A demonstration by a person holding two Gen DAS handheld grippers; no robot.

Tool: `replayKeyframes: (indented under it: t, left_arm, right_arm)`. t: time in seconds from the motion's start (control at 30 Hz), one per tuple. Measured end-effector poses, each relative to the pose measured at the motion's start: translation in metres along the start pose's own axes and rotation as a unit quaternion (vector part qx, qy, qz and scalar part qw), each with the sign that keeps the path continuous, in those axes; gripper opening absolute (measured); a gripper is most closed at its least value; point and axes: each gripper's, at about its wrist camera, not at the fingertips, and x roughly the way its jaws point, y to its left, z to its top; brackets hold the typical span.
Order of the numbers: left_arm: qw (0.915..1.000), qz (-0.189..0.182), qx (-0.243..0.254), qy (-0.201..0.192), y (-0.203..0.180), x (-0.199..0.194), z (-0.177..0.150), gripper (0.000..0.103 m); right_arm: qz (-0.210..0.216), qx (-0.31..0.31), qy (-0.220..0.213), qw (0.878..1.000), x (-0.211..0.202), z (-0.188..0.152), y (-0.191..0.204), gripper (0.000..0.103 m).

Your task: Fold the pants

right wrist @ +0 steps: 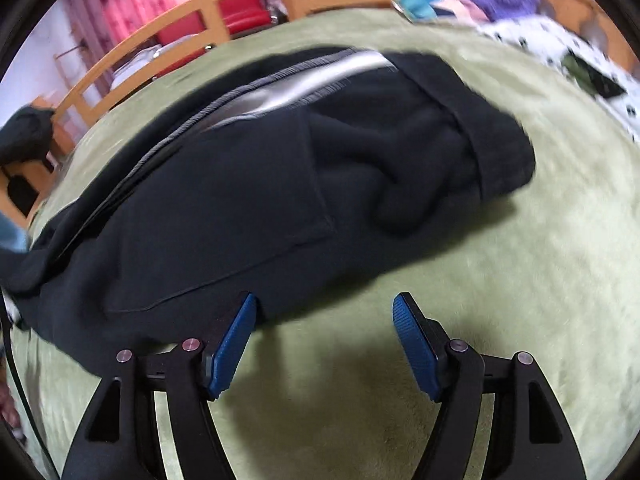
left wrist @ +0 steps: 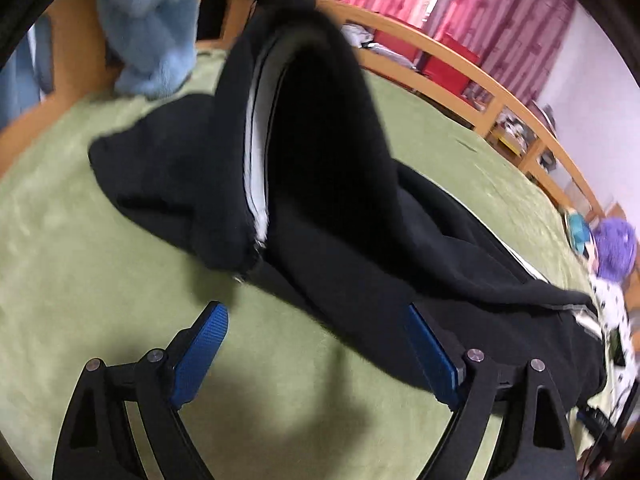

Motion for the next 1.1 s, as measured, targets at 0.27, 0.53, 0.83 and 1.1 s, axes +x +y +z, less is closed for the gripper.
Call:
replayKeyframes:
  t: [0.27, 0.53, 0.83, 1.1]
  left_arm:
    - [0.9972, -0.026, -0.065, 0.026, 0.005, 0.050, 0.005, 0.071]
    - [0.9946, -0.003, -0.104, 0.004, -0.005, 0.070, 0.011, 0.062]
    - [0.9977, 0.011, -0.067, 0.002, -0.010, 0.036, 0.011, 0.016]
    - [0.9981, -0.017, -0.056, 0.015, -0.011, -0.046, -0.027, 0.015]
  right_arm:
    - [0.072, 0.117, -0.032, 0.990, 0.011, 0.022, -0.034, 0.073]
    - [0.045, 0.136, -0.054, 0.988, 0.043, 0.039, -0.010, 0.086]
    - [0.077, 0.136, -0.061, 0.986, 0.027, 0.048, -0.017, 0.018]
    - [0.065, 0.116, -0.074, 0.988, -0.046, 0.028, -0.035, 0.014]
